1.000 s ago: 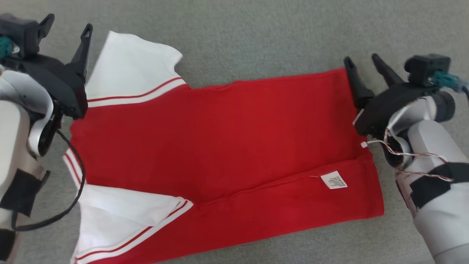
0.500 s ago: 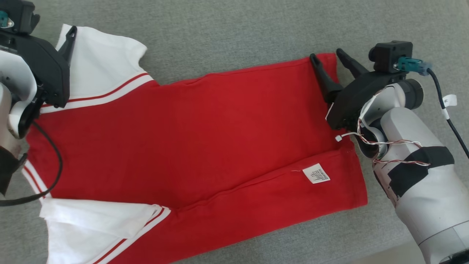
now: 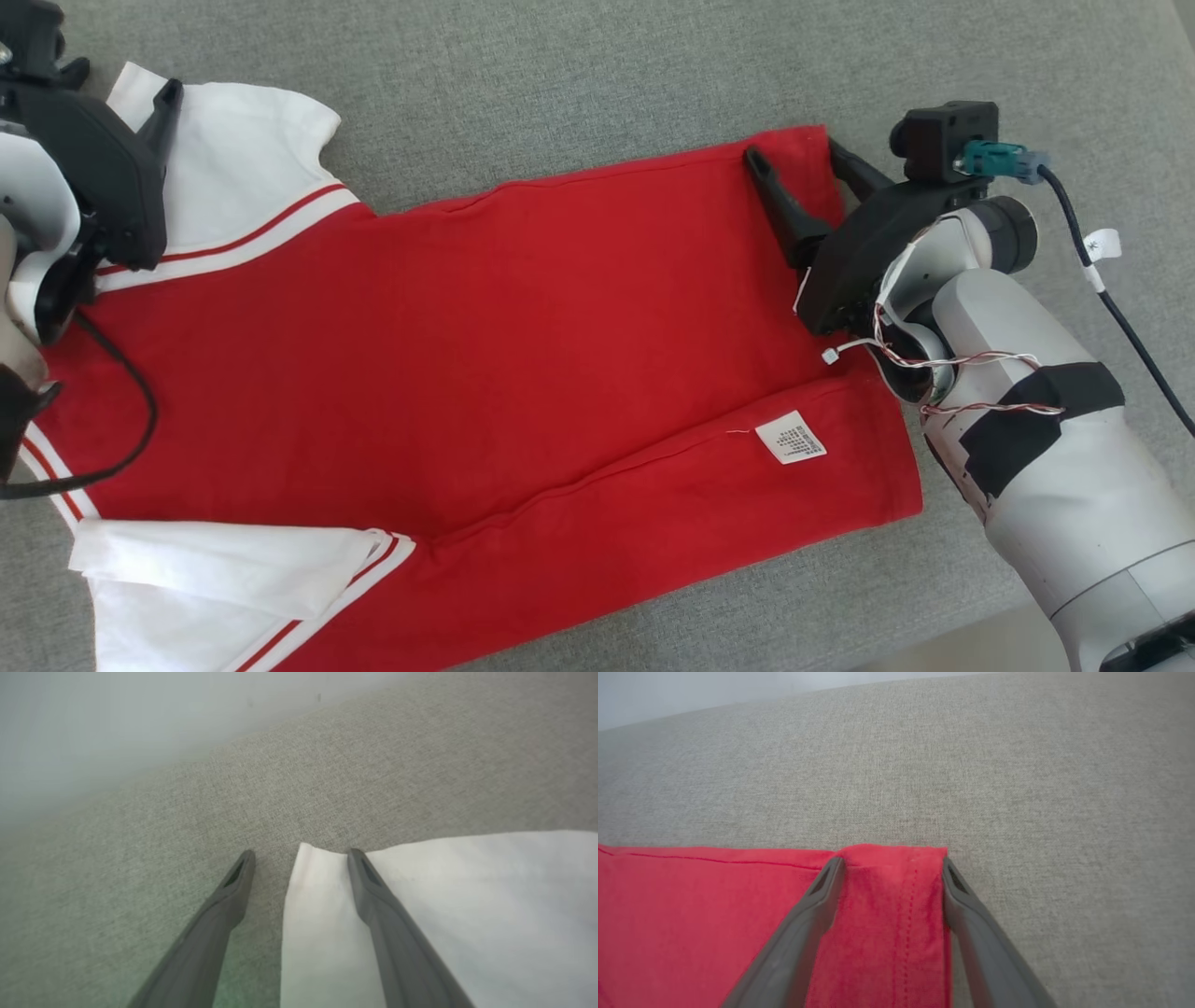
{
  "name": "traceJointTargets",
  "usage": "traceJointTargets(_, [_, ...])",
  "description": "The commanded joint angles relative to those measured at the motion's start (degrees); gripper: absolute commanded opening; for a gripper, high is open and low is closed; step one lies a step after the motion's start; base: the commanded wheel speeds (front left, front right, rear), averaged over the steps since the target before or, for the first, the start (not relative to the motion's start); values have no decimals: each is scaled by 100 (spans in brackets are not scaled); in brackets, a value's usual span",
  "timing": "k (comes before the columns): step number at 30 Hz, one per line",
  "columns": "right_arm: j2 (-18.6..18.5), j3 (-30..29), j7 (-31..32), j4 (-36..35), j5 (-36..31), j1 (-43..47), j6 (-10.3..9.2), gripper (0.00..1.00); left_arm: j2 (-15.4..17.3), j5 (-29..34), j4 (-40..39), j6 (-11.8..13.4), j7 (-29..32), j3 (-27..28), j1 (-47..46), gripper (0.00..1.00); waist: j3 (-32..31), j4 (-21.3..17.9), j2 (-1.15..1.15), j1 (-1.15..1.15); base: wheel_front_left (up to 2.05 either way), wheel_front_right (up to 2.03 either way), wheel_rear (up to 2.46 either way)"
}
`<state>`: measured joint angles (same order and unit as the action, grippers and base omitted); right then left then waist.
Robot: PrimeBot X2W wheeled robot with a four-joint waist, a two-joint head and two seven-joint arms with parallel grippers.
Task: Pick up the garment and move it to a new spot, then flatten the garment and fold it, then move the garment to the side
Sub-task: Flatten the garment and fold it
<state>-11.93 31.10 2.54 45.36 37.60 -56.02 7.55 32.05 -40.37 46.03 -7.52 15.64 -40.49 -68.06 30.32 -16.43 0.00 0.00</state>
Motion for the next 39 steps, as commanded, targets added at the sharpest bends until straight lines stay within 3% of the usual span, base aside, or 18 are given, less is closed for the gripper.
traceJointTargets(1, [1,15,15,31,48,-28,-14,100,-44,-54,67,11,81,-49,43,100,16,4,0,0,0,0,0])
traceJointTargets(2, [1,35,19,54,57,-48,-14,100,-59,-83,116,9,188,-102,40,79,27,8,0,0,0,0,0])
traceJointTargets(3, [3,49,11,75,68,-58,-14,91,-76,-122,133,9,265,-165,51,11,35,13,0,0,0,0,0])
traceJointTargets(4, [-9,54,9,117,63,-71,-14,46,-102,-197,140,9,343,-213,73,0,39,23,0,0,0,0,0])
traceJointTargets(5, [-15,59,4,150,64,-85,-14,18,-106,-246,132,9,391,-257,80,0,41,36,0,0,0,0,0])
traceJointTargets(6, [-5,63,-20,178,69,-103,-14,5,-91,-285,115,10,398,-294,69,0,43,49,0,0,0,0,0])
traceJointTargets(7, [-6,67,-54,199,70,-126,-14,0,-87,-357,95,10,365,-309,59,0,41,66,0,0,0,0,0])
traceJointTargets(13, [-102,-27,-488,404,-15,-246,-14,0,-123,-498,-3,14,-101,-338,-27,0,-59,214,0,0,0,0,0])
traceJointTargets(25, [-369,58,-1417,361,61,359,-14,0,-332,-516,-454,50,-1760,-258,449,0,-694,621,0,0,0,0,0])
traceJointTargets(32, [-625,13,-1663,-40,121,977,-14,0,-314,-626,-1202,321,-2365,-159,1190,0,-1088,845,0,0,0,0,0])
traceJointTargets(39, [-917,-297,-1768,-781,168,1888,-14,0,-66,-759,-2562,940,-2794,-22,2495,0,-1361,1094,0,0,0,0,0])
